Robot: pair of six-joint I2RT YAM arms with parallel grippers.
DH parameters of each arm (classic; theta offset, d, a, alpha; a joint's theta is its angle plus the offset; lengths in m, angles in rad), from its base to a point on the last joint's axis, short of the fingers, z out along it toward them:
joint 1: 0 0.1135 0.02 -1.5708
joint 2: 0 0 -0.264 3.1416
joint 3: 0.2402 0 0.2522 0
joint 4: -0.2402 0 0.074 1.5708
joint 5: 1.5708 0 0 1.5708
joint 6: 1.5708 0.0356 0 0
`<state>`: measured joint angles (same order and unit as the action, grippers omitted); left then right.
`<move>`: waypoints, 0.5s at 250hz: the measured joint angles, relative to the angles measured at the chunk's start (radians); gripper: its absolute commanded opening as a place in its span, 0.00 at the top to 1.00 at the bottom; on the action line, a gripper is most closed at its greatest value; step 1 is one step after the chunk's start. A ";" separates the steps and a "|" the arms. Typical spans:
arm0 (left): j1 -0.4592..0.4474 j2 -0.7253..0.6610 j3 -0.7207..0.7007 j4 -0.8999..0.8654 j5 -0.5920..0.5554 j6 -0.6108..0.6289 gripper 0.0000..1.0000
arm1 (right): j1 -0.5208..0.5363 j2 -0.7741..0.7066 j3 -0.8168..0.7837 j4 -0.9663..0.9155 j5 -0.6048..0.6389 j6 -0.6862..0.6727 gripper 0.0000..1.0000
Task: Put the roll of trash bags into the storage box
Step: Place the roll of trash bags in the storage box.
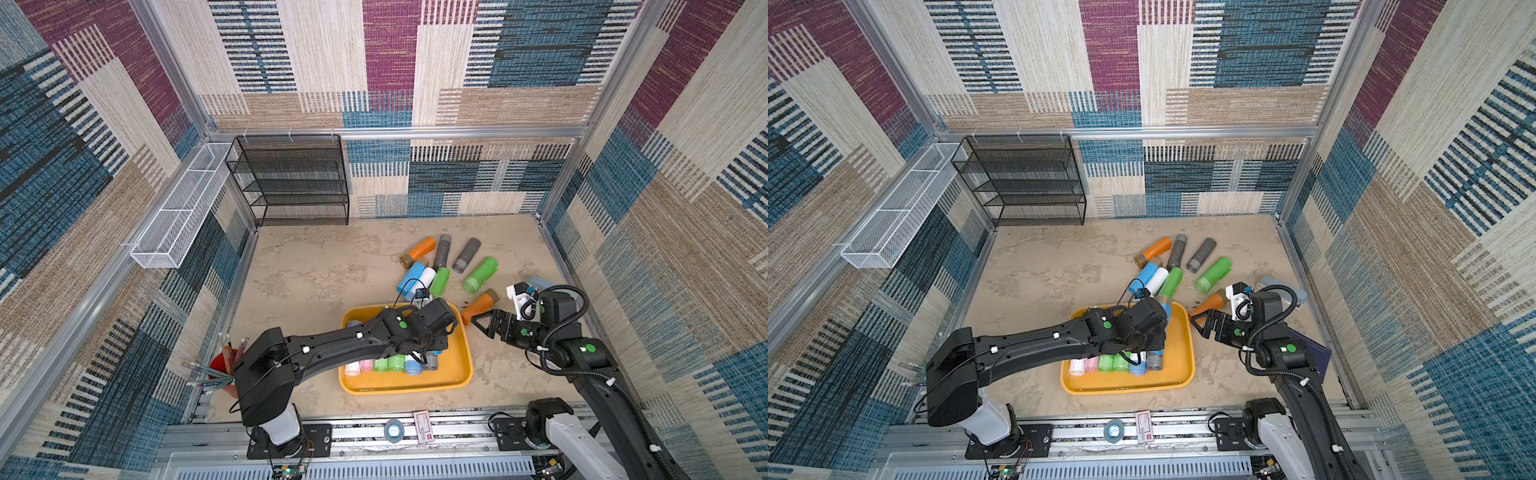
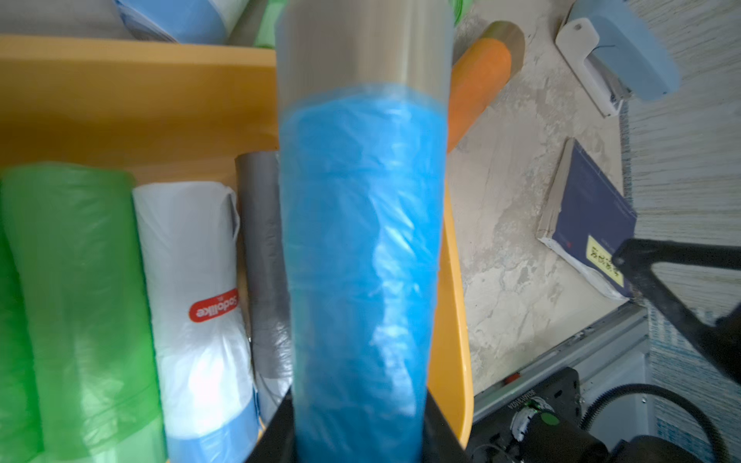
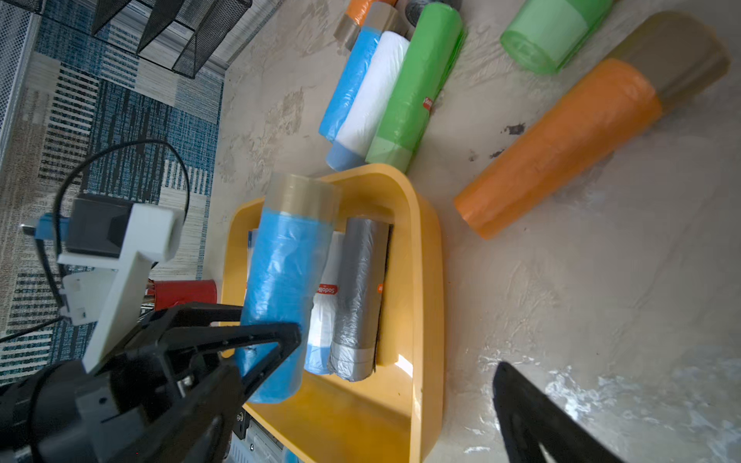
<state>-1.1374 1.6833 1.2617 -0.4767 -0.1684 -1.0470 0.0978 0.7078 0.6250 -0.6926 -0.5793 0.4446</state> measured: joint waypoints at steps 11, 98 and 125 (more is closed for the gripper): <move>-0.019 0.016 0.008 -0.002 -0.018 -0.025 0.66 | 0.000 -0.017 -0.016 0.000 -0.005 0.008 0.01; -0.097 0.101 0.019 -0.007 -0.117 -0.174 0.68 | 0.000 -0.064 -0.036 -0.002 -0.014 0.027 0.01; -0.112 0.105 0.014 -0.008 -0.152 -0.241 0.68 | 0.000 -0.074 -0.036 -0.002 -0.014 0.026 0.01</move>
<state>-1.2491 1.7885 1.2755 -0.4850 -0.3202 -1.2884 0.0978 0.6342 0.5888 -0.6945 -0.5938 0.4709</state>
